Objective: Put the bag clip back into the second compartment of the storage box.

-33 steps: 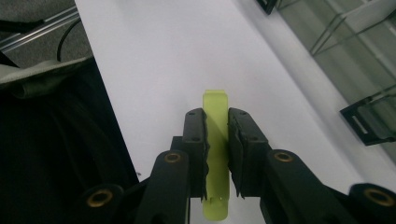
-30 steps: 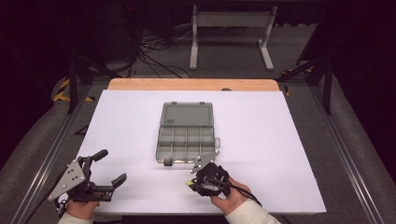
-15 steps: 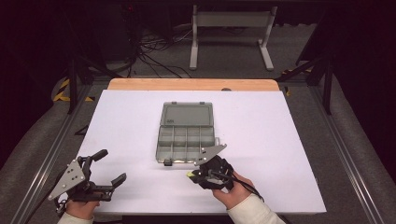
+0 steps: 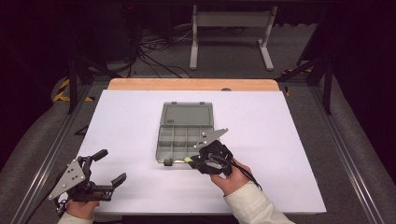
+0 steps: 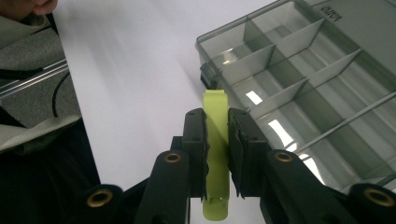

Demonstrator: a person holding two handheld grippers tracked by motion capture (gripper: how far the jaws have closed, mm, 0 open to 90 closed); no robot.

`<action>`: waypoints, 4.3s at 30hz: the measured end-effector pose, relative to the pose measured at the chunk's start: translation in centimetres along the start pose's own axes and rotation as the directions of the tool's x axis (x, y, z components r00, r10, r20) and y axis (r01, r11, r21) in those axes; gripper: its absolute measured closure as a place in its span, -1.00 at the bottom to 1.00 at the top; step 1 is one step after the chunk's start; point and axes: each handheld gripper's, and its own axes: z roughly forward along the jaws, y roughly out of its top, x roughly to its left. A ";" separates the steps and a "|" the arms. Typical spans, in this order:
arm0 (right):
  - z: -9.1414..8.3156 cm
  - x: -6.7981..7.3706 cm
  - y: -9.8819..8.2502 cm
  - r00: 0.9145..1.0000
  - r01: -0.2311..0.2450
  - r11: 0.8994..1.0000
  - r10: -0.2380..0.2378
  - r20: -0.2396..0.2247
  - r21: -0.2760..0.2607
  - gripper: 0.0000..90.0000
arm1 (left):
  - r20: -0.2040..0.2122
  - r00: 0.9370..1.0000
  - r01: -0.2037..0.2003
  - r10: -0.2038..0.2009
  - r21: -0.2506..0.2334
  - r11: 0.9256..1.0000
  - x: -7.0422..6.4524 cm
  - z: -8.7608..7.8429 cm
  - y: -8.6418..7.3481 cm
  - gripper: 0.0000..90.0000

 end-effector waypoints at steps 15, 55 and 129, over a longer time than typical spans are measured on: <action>0.6 -2.7 3.2 1.000 -0.020 1.000 0.020 0.022 -0.024 0.73 | 0.002 1.000 -0.002 0.002 0.002 1.000 0.0 0.0 0.0 -0.96; 6.1 -8.9 8.0 0.985 -0.146 0.989 0.149 0.083 -0.038 0.73 | 0.009 1.000 -0.005 0.005 0.005 1.000 0.0 0.1 -0.1 -0.95; 10.5 -10.0 6.0 0.969 -0.247 0.969 0.246 0.031 0.023 0.59 | 0.006 1.000 0.001 -0.001 0.012 1.000 0.0 0.1 -0.2 -0.95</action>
